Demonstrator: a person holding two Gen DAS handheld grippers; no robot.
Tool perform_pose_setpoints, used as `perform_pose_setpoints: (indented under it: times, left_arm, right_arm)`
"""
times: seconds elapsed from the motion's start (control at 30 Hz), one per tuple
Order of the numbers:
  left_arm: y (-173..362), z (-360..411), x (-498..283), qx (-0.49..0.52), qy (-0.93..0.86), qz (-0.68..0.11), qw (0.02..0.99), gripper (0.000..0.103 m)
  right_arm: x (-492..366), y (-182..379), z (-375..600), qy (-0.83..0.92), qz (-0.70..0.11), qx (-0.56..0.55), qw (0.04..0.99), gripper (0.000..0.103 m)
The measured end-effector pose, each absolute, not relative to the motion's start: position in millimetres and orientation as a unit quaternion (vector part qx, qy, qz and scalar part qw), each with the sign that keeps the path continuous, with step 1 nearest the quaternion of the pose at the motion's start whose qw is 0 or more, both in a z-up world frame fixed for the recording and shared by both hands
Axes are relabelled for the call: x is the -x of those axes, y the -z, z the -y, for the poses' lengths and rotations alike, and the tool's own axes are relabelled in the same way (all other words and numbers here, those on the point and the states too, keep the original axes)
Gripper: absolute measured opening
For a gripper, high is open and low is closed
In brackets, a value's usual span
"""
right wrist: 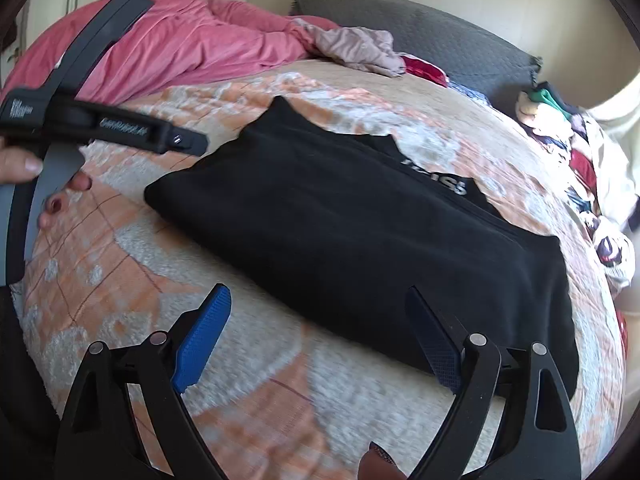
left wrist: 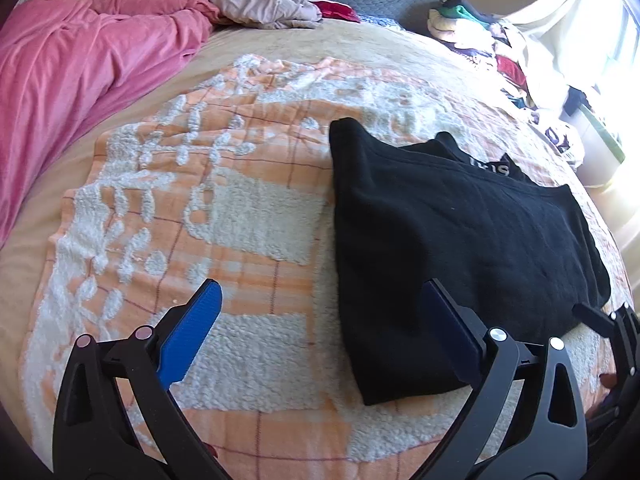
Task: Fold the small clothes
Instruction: 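Open both tools and reposition them at the folded sweatshirt's side edge, then grasp the sweatshirt edge with the right tool and fold it over the body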
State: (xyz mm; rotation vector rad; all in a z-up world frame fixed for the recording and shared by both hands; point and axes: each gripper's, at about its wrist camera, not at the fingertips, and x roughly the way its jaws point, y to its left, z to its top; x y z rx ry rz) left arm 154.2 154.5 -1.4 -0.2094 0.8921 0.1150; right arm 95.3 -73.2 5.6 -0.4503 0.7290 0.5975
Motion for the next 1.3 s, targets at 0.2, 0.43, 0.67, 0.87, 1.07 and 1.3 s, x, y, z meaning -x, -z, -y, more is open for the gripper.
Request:
perform_pose_setpoints:
  times: [0.2, 0.43, 0.67, 0.87, 1.07, 1.3]
  left_arm:
    - [5.4, -169.9, -155.3, 0.113, -0.072, -0.435, 0.891, 0.093]
    - [7.0, -177.8, -161.1, 0.116, -0.084, -0.434, 0.890, 0.093]
    - [11.1, -186.5, -170.0, 0.128, -0.092, -0.437, 0.886, 0.093]
    - [14.8, -192.4, -178.8, 0.142, -0.096, -0.440, 0.882, 0.093]
    - [14.9, -195.0, -191.5, 0.181, -0.084, -0.434, 0.878, 0.093]
    - [3.6, -185.4, -209.1, 0.253, -0.013, -0.419, 0.872, 0.093]
  right_arm:
    - [-99.4, 8.0, 38.3, -0.287, -0.347, 0.260, 0.854, 0.088]
    - [-115.1, 17.2, 3.7, -0.276, -0.330, 0.310, 0.848, 0.094]
    - [-132.2, 22.8, -21.5, -0.272, -0.311, 0.335, 0.847, 0.093]
    - [-135.3, 21.1, -26.1, -0.276, -0.285, 0.333, 0.855, 0.070]
    - [-122.4, 10.6, -17.1, -0.296, -0.250, 0.333, 0.860, 0.026]
    - [-113.8, 0.7, -5.9, -0.297, -0.220, 0.339, 0.865, 0.017]
